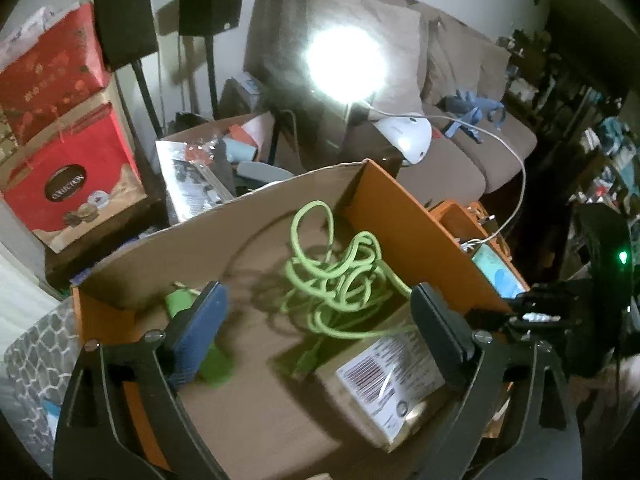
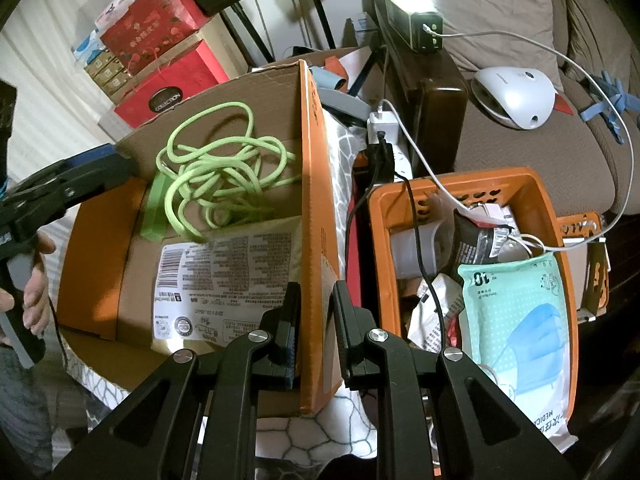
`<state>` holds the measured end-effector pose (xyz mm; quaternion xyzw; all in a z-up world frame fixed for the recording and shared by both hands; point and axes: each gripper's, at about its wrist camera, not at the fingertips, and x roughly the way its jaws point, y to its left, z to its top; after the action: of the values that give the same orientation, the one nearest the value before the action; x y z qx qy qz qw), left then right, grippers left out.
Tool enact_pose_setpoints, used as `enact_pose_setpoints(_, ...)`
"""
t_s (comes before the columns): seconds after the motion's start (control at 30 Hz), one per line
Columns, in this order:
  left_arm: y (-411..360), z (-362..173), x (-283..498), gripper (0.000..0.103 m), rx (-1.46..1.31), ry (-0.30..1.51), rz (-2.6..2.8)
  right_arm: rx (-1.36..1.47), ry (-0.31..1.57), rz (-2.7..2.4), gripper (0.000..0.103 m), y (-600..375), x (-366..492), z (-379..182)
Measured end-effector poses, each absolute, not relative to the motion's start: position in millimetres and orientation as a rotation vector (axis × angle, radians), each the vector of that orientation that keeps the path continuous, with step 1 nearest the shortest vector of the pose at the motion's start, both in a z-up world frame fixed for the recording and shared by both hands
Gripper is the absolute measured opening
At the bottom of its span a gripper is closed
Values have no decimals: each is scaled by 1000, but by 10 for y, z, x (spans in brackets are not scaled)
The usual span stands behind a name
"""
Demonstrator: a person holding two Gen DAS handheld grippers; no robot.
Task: Organize objects
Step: 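Move the left gripper to the small white piece on the cushion and grasp it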
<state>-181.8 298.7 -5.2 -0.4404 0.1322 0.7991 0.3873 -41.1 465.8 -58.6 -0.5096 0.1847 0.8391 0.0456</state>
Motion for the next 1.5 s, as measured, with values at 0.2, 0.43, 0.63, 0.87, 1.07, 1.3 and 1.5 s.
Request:
enact_pose_setpoints(0.2,2744,5,-1825,99,-1133,330,2043,-1556,565,2562,16,4657,-411,-586)
enact_pose_setpoints(0.43,2409,143,-1840,100,-1127,251,2071,-1554,572,2565,17,4664,-403,-593)
enact_pose_setpoints(0.63,2054,251,-1850,100,-1112,204,2116,-1543,588,2573,16,4683,-360,-592)
enact_pose_setpoints(0.87,1643,258,-1850,100,-1135,220,2176,-1526,596,2585,14,4689,-325,-550)
enact_pose_setpoints(1.07,1245,157,-1834,100,-1177,193,2207,-1500,571,2600,12,4682,-308,-522)
enact_pose_setpoints(1.3,856,-70,-1821,100,-1245,152,2251,-1455,495,2607,11,4609,-286,-516)
enact_pose_setpoints(1.5,620,-272,-1822,100,-1302,103,2252,-1443,494,2612,11,4593,-272,-526)
